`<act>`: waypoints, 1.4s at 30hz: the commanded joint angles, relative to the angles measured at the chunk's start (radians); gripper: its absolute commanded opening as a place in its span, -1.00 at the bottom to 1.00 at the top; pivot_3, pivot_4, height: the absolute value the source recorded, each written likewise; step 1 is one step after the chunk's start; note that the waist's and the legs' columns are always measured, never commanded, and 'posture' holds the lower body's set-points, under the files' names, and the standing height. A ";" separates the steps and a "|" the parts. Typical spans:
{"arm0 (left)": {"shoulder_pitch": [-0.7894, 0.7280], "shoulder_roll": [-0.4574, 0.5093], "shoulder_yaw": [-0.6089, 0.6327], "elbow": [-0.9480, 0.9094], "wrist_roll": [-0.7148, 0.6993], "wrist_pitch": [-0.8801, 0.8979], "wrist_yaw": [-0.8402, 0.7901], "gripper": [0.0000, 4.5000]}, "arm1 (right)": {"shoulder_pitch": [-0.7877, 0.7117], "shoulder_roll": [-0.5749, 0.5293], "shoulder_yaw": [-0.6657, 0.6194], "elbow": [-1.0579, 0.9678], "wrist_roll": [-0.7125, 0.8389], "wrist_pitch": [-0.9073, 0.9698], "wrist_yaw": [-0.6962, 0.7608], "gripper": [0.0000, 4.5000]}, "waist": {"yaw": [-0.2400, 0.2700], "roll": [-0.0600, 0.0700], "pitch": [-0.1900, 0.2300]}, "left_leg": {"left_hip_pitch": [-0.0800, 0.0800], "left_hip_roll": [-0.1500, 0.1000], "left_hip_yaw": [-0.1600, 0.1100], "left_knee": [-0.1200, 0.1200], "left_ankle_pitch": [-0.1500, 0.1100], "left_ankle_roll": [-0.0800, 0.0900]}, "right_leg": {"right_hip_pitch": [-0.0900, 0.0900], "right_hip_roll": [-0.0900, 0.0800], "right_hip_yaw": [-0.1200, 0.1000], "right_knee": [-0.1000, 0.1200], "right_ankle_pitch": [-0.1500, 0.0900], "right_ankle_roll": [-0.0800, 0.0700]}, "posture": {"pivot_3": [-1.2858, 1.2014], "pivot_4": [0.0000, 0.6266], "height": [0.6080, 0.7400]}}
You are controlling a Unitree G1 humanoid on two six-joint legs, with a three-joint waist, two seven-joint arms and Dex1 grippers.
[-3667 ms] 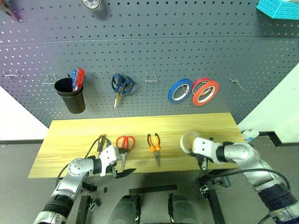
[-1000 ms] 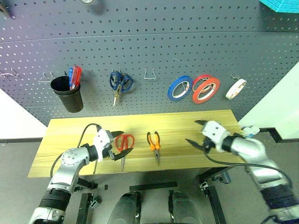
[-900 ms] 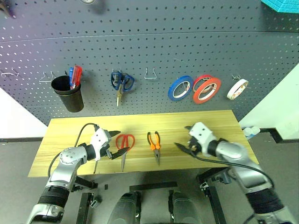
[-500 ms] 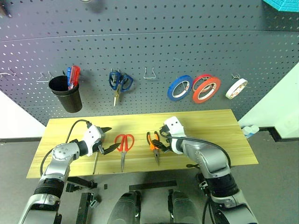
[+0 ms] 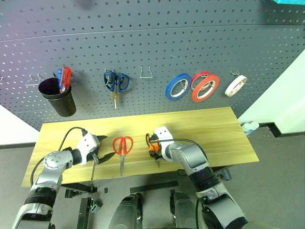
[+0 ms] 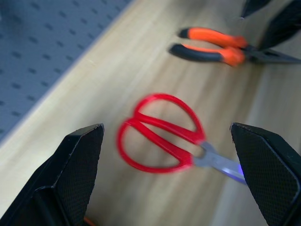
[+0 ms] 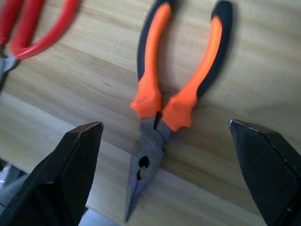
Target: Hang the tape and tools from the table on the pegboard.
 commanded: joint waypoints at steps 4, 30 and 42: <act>0.030 0.041 0.040 -0.059 -0.028 0.026 -0.019 1.00 | -0.026 0.061 -0.042 0.014 0.006 -0.020 -0.055 0.99 | 0.000 0.002 0.010 | -0.001 0.000 0.000 -0.001 0.000 0.000 | -0.003 0.000 0.000 0.000 0.000 0.000 | -0.01 -0.13 0.80; 0.061 0.043 0.060 -0.096 -0.033 0.061 -0.037 1.00 | -0.248 0.172 -0.145 0.415 0.004 -0.168 -0.274 0.99 | -0.002 0.001 0.029 | -0.001 0.000 0.002 -0.005 0.000 0.000 | -0.006 -0.002 0.000 0.000 0.000 0.000 | -0.01 -0.14 0.80; 0.063 0.038 0.060 -0.101 -0.035 0.063 -0.022 1.00 | -0.231 0.180 -0.135 0.388 0.030 -0.112 -0.292 -0.08 | -0.003 0.001 0.029 | -0.001 0.000 0.002 -0.006 0.000 0.000 | -0.006 -0.002 -0.001 -0.001 0.000 0.000 | -0.01 -0.16 0.80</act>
